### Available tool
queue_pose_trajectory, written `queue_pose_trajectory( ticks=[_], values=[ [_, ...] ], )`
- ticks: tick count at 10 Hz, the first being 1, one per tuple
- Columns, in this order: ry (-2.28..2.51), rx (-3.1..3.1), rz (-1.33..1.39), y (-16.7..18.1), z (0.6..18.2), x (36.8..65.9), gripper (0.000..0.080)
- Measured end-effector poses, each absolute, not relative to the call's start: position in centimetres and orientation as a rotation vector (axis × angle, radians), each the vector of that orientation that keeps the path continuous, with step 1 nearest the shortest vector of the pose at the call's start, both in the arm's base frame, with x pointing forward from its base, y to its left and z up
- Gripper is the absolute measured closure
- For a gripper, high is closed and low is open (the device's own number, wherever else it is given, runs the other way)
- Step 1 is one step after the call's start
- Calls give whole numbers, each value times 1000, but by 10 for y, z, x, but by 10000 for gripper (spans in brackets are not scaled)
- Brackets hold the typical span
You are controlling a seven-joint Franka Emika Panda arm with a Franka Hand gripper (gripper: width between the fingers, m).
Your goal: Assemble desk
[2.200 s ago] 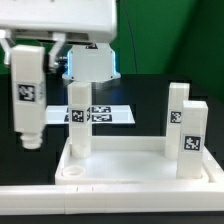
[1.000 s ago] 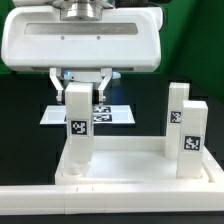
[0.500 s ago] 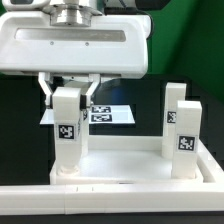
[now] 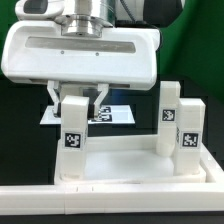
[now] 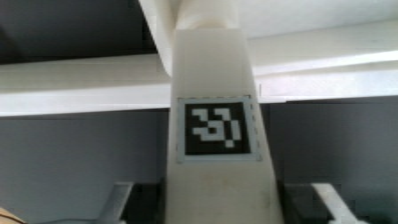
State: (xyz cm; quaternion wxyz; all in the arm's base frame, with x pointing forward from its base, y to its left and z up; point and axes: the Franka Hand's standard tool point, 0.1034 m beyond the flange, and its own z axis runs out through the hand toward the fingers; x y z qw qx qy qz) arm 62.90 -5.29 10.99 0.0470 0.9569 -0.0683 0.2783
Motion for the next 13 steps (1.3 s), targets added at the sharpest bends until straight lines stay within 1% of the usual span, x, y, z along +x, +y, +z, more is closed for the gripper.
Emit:
queue_pose_trajectory(
  ticks=[3, 4, 5, 6, 7, 8, 13],
  values=[
    [-200, 2891, 896, -51, 110, 628, 509],
    [-200, 2891, 895, -52, 110, 628, 441],
    [-200, 2891, 895, -52, 110, 628, 441],
    [-200, 2891, 895, -52, 110, 628, 234],
    [-200, 2891, 895, -52, 110, 628, 176],
    [-200, 2891, 895, -52, 110, 628, 158],
    [-201, 2898, 885, -51, 111, 629, 150]
  ],
)
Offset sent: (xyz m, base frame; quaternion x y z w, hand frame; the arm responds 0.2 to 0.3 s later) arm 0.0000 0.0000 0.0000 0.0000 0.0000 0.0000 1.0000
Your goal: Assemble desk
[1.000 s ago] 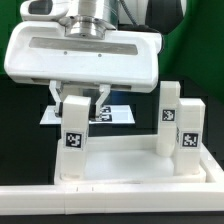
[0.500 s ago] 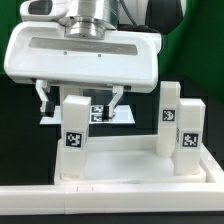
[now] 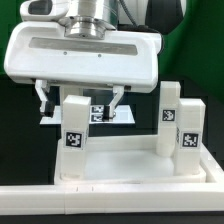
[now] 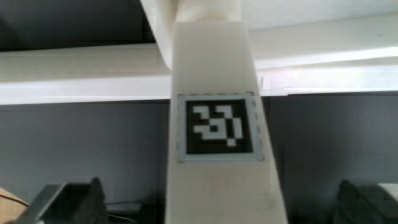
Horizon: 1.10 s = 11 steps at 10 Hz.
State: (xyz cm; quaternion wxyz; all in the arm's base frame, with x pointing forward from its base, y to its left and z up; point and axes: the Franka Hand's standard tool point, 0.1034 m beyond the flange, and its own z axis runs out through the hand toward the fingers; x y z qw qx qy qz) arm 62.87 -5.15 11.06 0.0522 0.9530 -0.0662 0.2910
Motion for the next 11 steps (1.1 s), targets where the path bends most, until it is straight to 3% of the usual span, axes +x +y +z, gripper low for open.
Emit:
queue_pose_trajectory(
  ticks=[3, 9, 11],
  values=[
    [-246, 3013, 731, -58, 135, 634, 150],
    [-310, 3199, 253, -45, 119, 639, 150],
    [-312, 3186, 252, -51, 109, 643, 150]
  ],
)
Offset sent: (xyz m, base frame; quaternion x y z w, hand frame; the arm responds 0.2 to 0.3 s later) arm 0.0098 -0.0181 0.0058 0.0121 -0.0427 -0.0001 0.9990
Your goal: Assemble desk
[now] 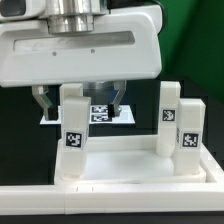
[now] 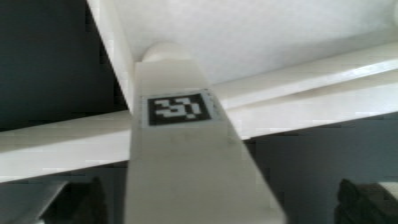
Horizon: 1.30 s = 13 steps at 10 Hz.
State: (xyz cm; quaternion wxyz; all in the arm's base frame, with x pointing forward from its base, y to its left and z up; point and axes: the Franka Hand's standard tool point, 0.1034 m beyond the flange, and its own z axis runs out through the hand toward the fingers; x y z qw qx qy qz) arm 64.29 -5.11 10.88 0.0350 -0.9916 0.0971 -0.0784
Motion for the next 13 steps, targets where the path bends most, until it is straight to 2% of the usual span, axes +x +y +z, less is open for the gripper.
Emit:
queue_pose_trajectory(
  ticks=[2, 3, 4, 5, 6, 7, 11, 13],
  values=[
    [302, -3049, -238, -53, 108, 642, 153],
    [320, -3045, -238, -53, 108, 642, 293],
    [337, -3043, -237, -53, 108, 642, 293],
    [336, -3043, -237, -53, 108, 642, 467],
    [365, -3041, -235, -55, 108, 642, 467],
    [477, -3021, -231, -56, 108, 642, 502],
    [899, -2906, -212, -61, 107, 641, 502],
    [1374, -2698, -203, -64, 106, 639, 502]
  ],
)
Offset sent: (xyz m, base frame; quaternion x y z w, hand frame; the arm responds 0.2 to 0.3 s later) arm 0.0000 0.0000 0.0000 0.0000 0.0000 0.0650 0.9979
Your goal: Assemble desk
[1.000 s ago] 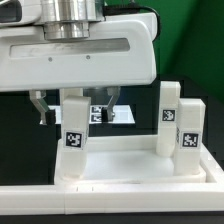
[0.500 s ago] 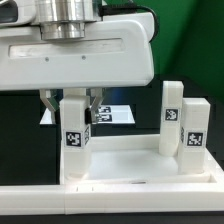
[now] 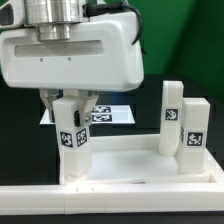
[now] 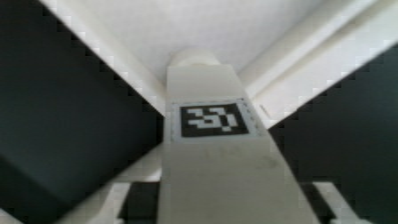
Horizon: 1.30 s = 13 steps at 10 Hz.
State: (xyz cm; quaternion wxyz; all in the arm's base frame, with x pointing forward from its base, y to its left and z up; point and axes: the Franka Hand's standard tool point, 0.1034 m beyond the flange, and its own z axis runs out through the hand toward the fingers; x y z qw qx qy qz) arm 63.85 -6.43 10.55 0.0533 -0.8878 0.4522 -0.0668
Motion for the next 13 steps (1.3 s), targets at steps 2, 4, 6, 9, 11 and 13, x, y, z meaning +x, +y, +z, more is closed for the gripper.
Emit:
queue_pose_trajectory(
  ticks=[2, 4, 6, 9, 11, 13],
  values=[
    [1841, -2357, -154, -65, 104, 634, 502],
    [1970, -2226, -131, -65, 104, 633, 502],
    [1955, -2241, -132, -65, 104, 633, 502],
    [1604, -2527, -174, -64, 106, 636, 189],
    [1366, -2672, -188, -59, 104, 636, 158],
    [1219, -2750, -201, -60, 104, 636, 151]
  ],
)
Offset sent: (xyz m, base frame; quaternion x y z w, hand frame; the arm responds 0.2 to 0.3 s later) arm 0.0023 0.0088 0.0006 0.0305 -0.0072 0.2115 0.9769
